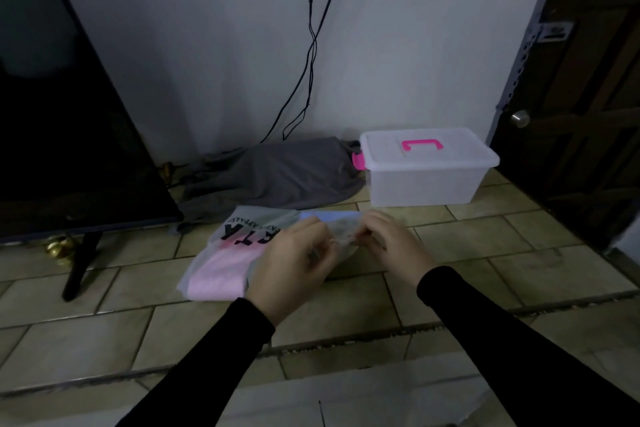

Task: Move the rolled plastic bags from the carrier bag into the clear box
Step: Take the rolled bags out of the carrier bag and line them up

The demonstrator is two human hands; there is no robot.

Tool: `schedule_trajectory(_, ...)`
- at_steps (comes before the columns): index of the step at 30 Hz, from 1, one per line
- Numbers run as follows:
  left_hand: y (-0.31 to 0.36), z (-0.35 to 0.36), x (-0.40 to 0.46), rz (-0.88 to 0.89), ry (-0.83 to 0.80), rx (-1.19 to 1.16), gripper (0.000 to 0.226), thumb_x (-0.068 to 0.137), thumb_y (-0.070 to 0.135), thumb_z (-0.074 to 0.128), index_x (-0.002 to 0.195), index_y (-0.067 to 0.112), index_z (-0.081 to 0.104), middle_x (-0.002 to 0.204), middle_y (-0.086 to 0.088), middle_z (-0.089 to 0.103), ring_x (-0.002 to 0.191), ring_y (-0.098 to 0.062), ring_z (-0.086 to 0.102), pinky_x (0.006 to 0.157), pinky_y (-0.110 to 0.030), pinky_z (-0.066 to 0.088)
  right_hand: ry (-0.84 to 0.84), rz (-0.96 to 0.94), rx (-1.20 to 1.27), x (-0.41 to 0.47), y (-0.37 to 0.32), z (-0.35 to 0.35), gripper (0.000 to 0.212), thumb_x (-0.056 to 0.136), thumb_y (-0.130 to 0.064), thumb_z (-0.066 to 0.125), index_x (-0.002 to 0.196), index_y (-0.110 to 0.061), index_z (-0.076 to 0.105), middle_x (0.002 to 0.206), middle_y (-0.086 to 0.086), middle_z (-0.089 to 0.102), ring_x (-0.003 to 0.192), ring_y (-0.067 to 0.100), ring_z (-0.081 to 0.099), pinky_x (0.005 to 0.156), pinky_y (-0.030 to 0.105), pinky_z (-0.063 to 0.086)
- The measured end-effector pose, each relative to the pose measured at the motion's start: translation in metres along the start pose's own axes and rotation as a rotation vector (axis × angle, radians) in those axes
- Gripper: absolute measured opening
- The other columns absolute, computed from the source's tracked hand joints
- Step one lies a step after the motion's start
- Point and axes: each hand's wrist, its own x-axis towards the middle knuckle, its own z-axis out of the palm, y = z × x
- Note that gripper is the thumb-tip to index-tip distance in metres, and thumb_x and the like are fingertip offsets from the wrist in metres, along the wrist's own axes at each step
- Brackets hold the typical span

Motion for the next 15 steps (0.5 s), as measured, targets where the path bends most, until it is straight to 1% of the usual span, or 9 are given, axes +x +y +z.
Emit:
schedule_trajectory(2, -0.002, 0.001, -0.001, 0.005, 0.001, 0.001, 0.028, 0.088, 0.017, 0.058, 0.064, 0.015, 0.043, 0.065, 0.003, 0.046, 0.057, -0.012, 0.043, 0.050, -0.034, 0.038, -0.054, 0.045, -0.073, 0.003, 0.011, -0.005, 0.007, 0.085, -0.017, 0.060, 0.081, -0.012, 0.061, 0.087, 0.000, 0.058, 0.084, 0.013, 0.053, 0.074, 0.027, 0.045)
schedule_trajectory(4, -0.002, 0.002, -0.002, 0.003, -0.006, -0.006, 0.027, 0.088, 0.017, 0.057, 0.064, 0.013, 0.045, 0.065, 0.001, 0.049, 0.058, -0.014, 0.044, 0.051, -0.033, 0.039, -0.094, 0.097, -0.177, 0.006, 0.020, -0.009, 0.002, 0.085, -0.013, 0.063, 0.083, -0.013, 0.062, 0.090, 0.001, 0.060, 0.087, 0.018, 0.056, 0.076, 0.032, 0.046)
schedule_trajectory(6, -0.003, 0.002, -0.003, 0.007, -0.009, -0.022, 0.026, 0.088, 0.018, 0.056, 0.065, 0.013, 0.045, 0.066, 0.001, 0.050, 0.059, -0.014, 0.046, 0.052, -0.032, 0.039, -0.126, 0.118, -0.279, 0.010, 0.028, -0.010, 0.001, 0.084, -0.012, 0.063, 0.084, -0.013, 0.062, 0.092, 0.002, 0.062, 0.089, 0.022, 0.057, 0.075, 0.031, 0.042)
schedule_trajectory(11, -0.004, 0.002, -0.004, 0.016, -0.014, -0.076, 0.027, 0.087, 0.013, 0.059, 0.064, 0.013, 0.044, 0.068, -0.001, 0.053, 0.061, -0.015, 0.048, 0.053, -0.030, 0.040, -0.243, 0.263, -0.472, 0.018, 0.047, -0.007, 0.008, 0.092, -0.022, 0.056, 0.094, -0.016, 0.059, 0.101, 0.005, 0.058, 0.097, 0.024, 0.054, 0.072, 0.029, 0.033)
schedule_trajectory(13, -0.004, 0.002, -0.005, 0.018, -0.015, -0.094, 0.027, 0.086, 0.013, 0.058, 0.065, 0.017, 0.042, 0.068, 0.000, 0.053, 0.061, -0.011, 0.046, 0.054, -0.024, 0.038, -0.270, 0.264, -0.580, 0.020, 0.055, -0.009, 0.008, 0.093, -0.023, 0.052, 0.096, -0.017, 0.056, 0.101, 0.007, 0.057, 0.097, 0.026, 0.053, 0.070, 0.030, 0.033)
schedule_trajectory(15, -0.004, 0.001, -0.006, 0.021, -0.009, -0.113, 0.028, 0.086, 0.013, 0.058, 0.066, 0.022, 0.041, 0.068, 0.001, 0.054, 0.061, -0.007, 0.045, 0.055, -0.020, 0.036, -0.302, 0.250, -0.650, 0.022, 0.061, -0.011, 0.005, 0.093, -0.022, 0.052, 0.096, -0.018, 0.053, 0.100, 0.008, 0.057, 0.096, 0.027, 0.054, 0.070, 0.032, 0.036)
